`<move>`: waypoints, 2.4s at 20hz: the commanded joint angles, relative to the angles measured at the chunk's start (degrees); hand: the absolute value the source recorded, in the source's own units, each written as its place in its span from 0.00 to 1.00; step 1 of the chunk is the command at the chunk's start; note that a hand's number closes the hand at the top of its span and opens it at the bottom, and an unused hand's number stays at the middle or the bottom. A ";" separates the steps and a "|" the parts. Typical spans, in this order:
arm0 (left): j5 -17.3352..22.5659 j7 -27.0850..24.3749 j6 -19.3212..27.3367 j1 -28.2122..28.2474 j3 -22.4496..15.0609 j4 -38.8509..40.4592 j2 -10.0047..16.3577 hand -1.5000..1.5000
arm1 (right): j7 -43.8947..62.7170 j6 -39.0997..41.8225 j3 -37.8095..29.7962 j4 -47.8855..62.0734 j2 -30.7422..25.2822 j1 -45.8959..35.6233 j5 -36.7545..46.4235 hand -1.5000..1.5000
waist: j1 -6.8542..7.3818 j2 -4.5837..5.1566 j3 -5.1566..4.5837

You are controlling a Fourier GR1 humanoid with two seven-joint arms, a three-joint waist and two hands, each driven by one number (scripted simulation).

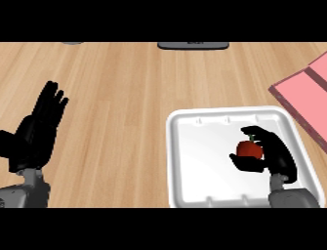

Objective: Pick the bell pepper from the tray and place it in the cardboard box

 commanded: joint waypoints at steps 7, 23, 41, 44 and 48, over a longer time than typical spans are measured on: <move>-0.31 1.71 0.46 -1.34 -0.06 -0.67 -0.53 0.50 | 1.52 0.23 2.75 -5.65 -0.45 0.56 7.08 1.00 | -0.18 -0.01 0.01; 1.02 1.41 -0.72 1.70 1.62 -3.08 0.70 0.50 | -15.41 10.45 38.75 -29.87 -9.24 3.48 27.76 1.00 | -0.29 -0.27 -0.01; -1.89 -3.21 0.23 1.49 -1.46 0.67 -2.58 0.50 | -2.32 17.94 7.42 -49.51 -1.08 -4.95 16.96 1.00 | 0.00 0.12 0.01; 0.43 -1.42 -1.02 0.98 0.69 0.33 -0.95 0.50 | -0.14 24.14 -1.80 -48.06 -1.02 -12.02 11.04 1.00 | 0.17 0.11 0.00; -0.46 -2.42 -0.46 -2.08 1.57 3.22 -0.32 0.50 | -5.78 22.19 -10.30 -38.10 -5.28 -14.07 8.32 1.00 | -0.04 0.15 0.02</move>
